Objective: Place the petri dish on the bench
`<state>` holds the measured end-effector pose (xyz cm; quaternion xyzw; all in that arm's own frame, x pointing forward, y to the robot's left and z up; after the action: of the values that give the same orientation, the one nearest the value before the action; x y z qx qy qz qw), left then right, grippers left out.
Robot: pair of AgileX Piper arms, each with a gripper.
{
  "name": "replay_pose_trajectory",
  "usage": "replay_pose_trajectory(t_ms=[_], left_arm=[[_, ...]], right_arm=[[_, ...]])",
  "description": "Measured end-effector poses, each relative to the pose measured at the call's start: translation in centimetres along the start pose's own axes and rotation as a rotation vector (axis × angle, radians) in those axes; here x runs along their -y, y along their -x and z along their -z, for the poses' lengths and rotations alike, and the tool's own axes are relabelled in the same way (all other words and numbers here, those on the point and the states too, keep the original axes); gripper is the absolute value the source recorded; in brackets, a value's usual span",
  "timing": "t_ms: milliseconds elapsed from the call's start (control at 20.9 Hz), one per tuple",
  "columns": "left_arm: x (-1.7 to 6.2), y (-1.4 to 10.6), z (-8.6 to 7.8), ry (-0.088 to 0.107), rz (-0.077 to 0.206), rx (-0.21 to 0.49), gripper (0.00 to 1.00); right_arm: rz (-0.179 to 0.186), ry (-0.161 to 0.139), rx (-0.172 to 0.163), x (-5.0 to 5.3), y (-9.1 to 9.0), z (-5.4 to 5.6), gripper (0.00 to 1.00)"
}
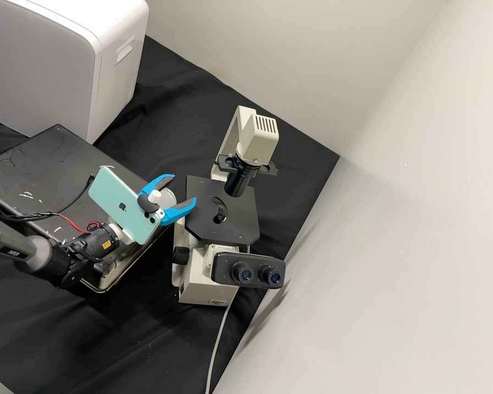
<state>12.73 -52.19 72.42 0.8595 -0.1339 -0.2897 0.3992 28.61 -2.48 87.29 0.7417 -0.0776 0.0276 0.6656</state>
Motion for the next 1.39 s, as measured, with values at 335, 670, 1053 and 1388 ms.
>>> replay_pose_trajectory(t_ms=[335, 670, 1053, 1388], left_arm=[[0.01, 0.0, -0.1, 0.001, 0.001, 0.006, 1.0], [0.01, 0.0, -0.1, 0.001, 0.001, 0.006, 1.0], [0.01, 0.0, -0.1, 0.001, 0.0, 0.002, 1.0], [0.0, 0.0, 0.1, 0.001, 0.0, -0.005, 1.0]], right_arm=[[0.01, 0.001, -0.001, 0.2, 0.1, 0.1, 0.0], [0.016, 0.001, -0.003, 0.4, 0.1, 0.2, 0.0], [0.051, -0.001, -0.034, 1.3, 1.5, 1.3, 0.0], [0.063, -0.003, -0.081, 1.9, 3.1, 2.4, 0.0]])
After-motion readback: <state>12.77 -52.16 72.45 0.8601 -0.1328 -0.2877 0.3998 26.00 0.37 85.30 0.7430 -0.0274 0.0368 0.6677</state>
